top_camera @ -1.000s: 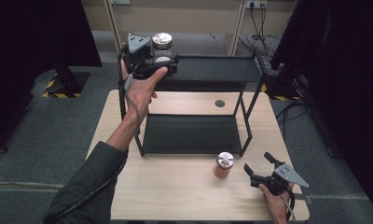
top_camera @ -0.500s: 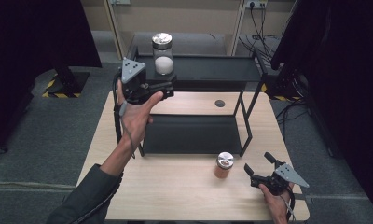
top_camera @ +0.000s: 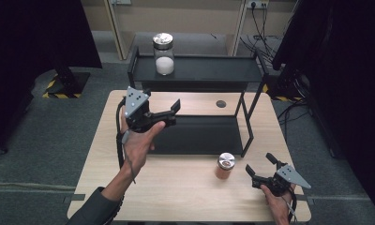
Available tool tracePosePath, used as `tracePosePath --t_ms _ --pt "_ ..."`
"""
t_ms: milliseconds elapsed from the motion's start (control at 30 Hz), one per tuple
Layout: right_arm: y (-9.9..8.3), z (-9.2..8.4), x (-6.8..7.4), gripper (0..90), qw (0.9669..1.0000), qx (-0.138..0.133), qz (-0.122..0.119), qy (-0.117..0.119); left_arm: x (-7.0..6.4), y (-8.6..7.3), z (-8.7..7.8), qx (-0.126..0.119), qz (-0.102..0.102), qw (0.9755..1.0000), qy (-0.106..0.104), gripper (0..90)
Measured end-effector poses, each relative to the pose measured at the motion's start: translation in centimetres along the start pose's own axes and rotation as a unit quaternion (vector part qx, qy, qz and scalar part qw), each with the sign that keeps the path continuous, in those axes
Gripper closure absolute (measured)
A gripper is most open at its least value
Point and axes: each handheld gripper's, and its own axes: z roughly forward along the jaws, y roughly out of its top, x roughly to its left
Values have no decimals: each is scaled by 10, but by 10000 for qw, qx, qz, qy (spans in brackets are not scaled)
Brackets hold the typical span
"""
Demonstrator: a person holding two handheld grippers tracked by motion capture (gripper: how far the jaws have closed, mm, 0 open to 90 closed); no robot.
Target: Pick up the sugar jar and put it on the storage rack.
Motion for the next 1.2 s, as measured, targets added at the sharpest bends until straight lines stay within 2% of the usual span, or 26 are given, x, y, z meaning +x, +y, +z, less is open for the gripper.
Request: tracePosePath --t_ms 133,267,633,1033,1200 --pt "0 0 0 6 10000 4 -8 3 0 -15 -2 22 37 10000 -62 3" --pt "0 0 0 6 10000 4 -9 0 0 -30 -4 95 -59 9998 -168 3" --pt "0 0 1 6 10000 -5 -17 5 0 -67 -11 171 -84 9994 -296 3" --pt "0 0 1 6 10000 -10 -24 9 0 -108 -13 298 -1 9992 -271 3" --pt "0 0 1 6 10000 -11 -26 19 4 -123 -15 322 -53 9991 -281 3"
